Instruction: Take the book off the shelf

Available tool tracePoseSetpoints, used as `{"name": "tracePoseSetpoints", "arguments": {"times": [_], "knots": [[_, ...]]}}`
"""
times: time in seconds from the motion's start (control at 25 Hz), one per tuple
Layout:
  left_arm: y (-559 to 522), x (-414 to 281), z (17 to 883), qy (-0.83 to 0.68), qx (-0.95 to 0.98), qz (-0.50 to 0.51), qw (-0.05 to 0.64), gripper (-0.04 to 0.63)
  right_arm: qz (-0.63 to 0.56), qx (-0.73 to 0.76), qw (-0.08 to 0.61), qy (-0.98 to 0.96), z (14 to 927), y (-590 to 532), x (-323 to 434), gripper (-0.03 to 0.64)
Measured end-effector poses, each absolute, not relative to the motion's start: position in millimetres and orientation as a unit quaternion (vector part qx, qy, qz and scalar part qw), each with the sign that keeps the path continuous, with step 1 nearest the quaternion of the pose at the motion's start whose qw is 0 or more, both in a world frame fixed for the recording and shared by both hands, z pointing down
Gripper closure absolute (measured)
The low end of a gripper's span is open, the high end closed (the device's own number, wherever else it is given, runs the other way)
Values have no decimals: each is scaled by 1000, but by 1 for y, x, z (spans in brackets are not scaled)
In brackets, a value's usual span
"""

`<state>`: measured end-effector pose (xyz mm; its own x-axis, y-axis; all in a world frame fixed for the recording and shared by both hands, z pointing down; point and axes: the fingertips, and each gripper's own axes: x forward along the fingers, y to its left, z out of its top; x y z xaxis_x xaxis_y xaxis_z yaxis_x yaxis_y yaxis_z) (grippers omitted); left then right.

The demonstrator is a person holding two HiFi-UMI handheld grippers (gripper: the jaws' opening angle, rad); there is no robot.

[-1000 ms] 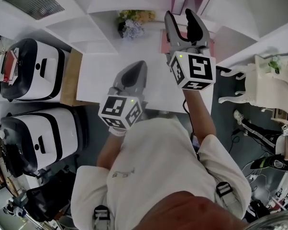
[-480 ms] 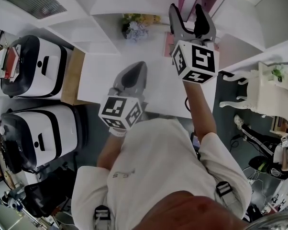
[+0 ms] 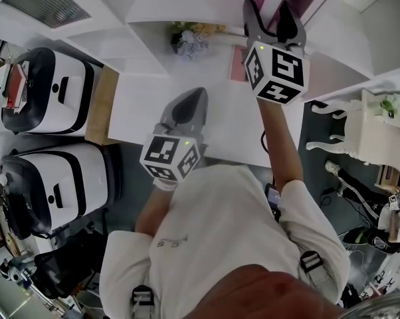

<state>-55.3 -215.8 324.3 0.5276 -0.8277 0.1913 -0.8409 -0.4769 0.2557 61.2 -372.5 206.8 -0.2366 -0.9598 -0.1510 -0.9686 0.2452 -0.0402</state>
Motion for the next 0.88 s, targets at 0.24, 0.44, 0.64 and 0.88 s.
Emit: {"name": "tracePoseSetpoints", "arguments": {"times": [0.24, 0.44, 0.64, 0.88], "knots": [[-217, -58, 327, -492, 855, 21, 162, 595, 26, -621, 71, 780, 207, -380, 64, 374], [-215, -62, 328, -495, 853, 20, 164, 595, 27, -641, 63, 765, 208, -381, 70, 478], [-207, -62, 324, -494, 854, 19, 162, 595, 23, -644, 64, 762, 206, -375, 72, 483], [-197, -60, 322, -490, 857, 18, 159, 595, 18, -642, 70, 763, 206, -363, 75, 483]]}}
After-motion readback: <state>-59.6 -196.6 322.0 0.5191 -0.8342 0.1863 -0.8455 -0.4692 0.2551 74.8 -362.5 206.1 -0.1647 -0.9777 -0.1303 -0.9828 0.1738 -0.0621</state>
